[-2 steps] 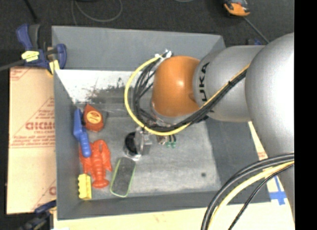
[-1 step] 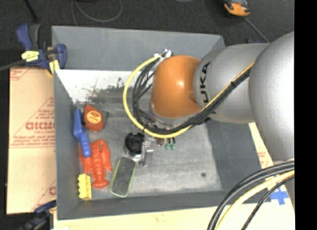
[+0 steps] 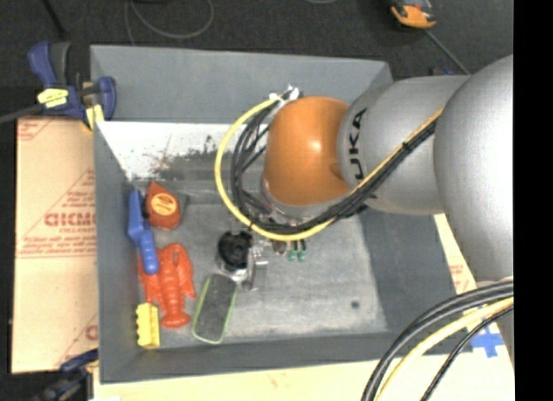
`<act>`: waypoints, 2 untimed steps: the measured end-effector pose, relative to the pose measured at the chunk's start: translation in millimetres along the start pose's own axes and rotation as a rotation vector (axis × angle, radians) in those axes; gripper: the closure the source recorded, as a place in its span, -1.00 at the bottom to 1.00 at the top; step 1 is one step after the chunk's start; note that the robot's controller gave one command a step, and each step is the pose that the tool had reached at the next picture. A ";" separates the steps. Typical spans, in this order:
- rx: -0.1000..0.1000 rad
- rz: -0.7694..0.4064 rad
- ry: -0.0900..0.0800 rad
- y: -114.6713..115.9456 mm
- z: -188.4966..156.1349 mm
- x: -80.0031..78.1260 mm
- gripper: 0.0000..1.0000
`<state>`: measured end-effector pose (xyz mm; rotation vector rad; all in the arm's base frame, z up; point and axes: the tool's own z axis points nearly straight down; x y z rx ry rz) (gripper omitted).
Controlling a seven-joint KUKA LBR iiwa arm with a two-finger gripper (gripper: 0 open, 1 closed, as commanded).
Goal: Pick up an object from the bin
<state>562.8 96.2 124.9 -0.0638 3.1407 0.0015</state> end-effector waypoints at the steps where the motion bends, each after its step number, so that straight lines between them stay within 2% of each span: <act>1: 0.001 -0.034 -0.005 -9.6 21.4 3.0 -1.00; 2: -0.003 0.130 -0.022 -23.6 43.9 -17.7 1.00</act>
Offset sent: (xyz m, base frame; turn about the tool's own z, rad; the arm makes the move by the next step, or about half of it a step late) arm 0.0118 -0.0228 -0.0517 0.1287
